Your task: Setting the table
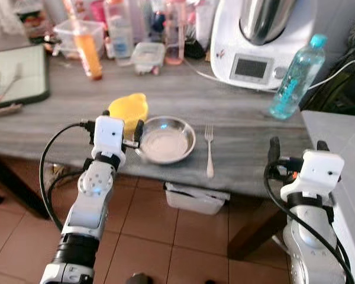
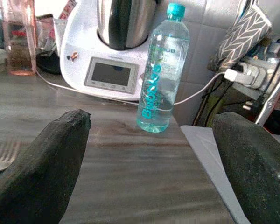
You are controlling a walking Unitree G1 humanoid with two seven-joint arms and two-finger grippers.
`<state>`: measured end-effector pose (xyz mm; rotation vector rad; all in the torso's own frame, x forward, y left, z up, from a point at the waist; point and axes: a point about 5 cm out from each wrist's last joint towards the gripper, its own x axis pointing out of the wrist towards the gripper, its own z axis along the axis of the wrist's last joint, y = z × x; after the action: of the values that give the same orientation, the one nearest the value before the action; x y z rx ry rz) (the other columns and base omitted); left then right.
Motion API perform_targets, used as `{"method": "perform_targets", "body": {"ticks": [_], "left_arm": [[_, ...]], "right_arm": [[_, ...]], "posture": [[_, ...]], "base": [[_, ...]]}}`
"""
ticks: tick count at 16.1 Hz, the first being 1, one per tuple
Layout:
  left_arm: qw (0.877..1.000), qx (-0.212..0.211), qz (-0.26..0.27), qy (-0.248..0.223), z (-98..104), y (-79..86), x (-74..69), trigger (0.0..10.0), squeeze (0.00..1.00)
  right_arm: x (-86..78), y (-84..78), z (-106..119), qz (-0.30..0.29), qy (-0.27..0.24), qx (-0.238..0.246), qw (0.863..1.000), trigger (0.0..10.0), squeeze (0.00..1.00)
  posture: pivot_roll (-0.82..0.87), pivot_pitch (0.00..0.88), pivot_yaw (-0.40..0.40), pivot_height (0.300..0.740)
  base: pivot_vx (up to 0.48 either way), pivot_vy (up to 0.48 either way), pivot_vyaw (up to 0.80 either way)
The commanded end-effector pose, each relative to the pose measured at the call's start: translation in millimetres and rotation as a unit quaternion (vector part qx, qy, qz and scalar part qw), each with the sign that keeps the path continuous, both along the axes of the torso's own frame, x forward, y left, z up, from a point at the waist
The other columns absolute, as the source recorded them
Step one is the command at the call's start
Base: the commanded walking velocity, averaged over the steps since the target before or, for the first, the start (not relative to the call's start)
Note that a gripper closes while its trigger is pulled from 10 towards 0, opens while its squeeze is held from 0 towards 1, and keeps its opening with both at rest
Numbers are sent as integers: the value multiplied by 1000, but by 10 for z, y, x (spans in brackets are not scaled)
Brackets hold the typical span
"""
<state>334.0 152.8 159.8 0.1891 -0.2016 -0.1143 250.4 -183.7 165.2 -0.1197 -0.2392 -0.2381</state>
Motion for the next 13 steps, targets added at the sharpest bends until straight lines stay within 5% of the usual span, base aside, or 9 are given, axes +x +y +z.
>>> {"method": "perform_targets", "body": {"ticks": [1, 11, 12, 13], "left_arm": [[1000, 6, -3, -1, 22, -25, 27, 10000, 0], [1000, 3, -17, 4, -1, -70, 51, 10000, 0], [1000, 3, -17, 5, -7, -67, 47, 10000, 0], [1000, 3, -18, 6, -17, -70, 45, 10000, 0]], "right_arm": [[7, -35, -4, -8, -1, 3, 1000, 10000, 522], [35, -64, 41, -14, -12, -2, 1000, 10000, 443], [34, -59, 40, -14, -11, -3, 1000, 10000, 0], [36, -58, 38, -14, -11, -4, 1000, 10000, 0]], "posture": [[125, 66, 9, 740], [118, 51, 15, 740], [118, 51, 15, 740], [118, 49, 12, 740]], "base": [[-277, 0, 0], [-291, 0, 0], [-307, 0, 0], [-300, 0, 0]]}}
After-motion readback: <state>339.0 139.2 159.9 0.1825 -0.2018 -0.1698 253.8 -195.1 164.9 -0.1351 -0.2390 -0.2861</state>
